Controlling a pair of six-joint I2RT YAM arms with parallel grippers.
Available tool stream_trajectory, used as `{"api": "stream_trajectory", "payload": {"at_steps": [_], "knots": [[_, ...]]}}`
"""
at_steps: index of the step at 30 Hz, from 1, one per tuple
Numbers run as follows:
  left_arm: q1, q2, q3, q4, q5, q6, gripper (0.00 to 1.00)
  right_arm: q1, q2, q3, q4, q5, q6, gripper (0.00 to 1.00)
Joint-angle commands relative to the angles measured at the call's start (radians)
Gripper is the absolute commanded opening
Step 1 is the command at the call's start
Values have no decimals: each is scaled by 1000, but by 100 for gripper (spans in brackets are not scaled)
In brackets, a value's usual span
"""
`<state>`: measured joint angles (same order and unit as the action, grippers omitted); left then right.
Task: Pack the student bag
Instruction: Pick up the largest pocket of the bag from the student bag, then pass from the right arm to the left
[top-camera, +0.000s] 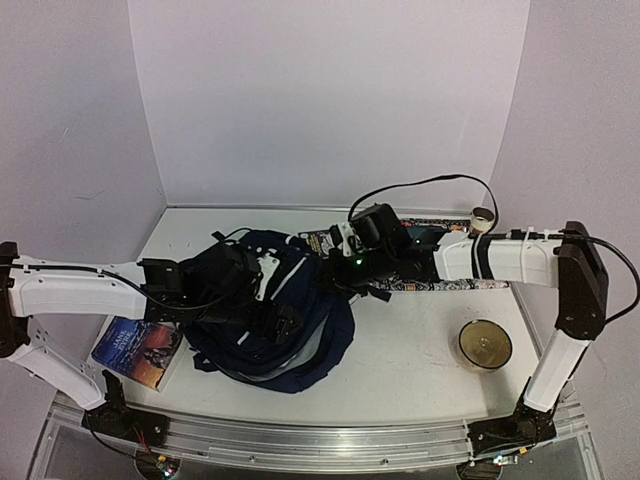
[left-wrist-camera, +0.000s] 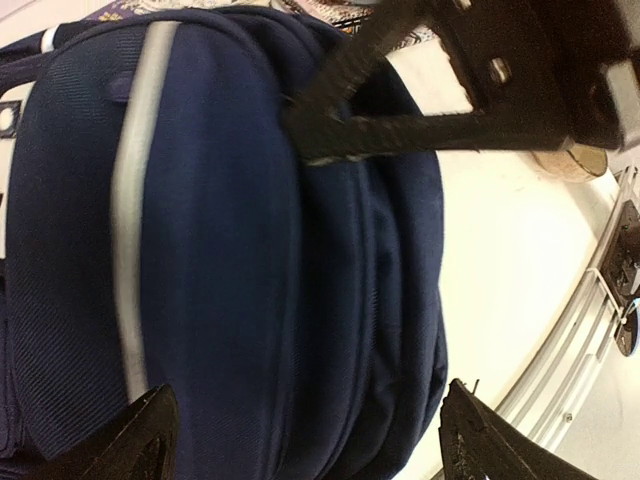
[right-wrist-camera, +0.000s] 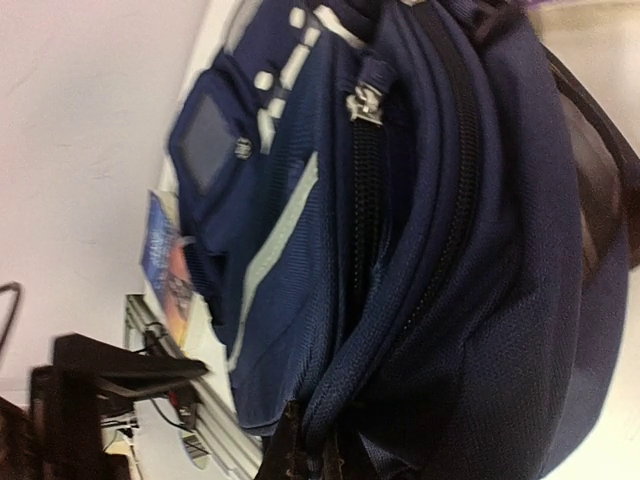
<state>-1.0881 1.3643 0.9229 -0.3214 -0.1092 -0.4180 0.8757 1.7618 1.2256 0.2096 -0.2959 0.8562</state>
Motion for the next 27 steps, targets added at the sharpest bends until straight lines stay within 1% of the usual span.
{"api": "stream_trajectory", "payload": {"at_steps": [1, 5, 8, 10, 11, 12, 16, 18, 19, 20, 22, 27], "knots": [[-15, 14, 78, 44, -36, 29, 91, 13, -20, 117, 87, -86, -19, 0], [-16, 50, 99, 47, -64, 26, 92, 15, 2, 163, 112, -112, -7, 0], [-16, 78, 102, 45, -114, 0, 91, 16, 19, 201, 115, -120, -7, 0], [-16, 91, 100, 45, -155, -13, 88, 16, 32, 223, 117, -129, -9, 0], [-16, 98, 101, 44, -173, -16, 84, 16, 39, 232, 119, -136, -8, 0], [-16, 105, 104, 44, -193, -19, 76, 17, 45, 243, 120, -143, -7, 0], [-15, 101, 122, 30, -294, -24, 33, 19, 65, 273, 123, -154, -13, 0], [-14, 83, 127, 14, -355, -10, 12, 19, 66, 277, 122, -144, -31, 0], [-12, 71, 132, 2, -388, 2, 4, 18, 67, 280, 118, -138, -46, 1], [-8, 61, 137, -9, -409, 18, 0, 15, 67, 282, 109, -134, -58, 3], [4, 39, 151, -45, -456, 48, 0, 3, 62, 275, 93, -124, -86, 13], [62, -10, 201, -131, -542, 152, 0, -47, 9, 214, 4, -20, -186, 46]]}}
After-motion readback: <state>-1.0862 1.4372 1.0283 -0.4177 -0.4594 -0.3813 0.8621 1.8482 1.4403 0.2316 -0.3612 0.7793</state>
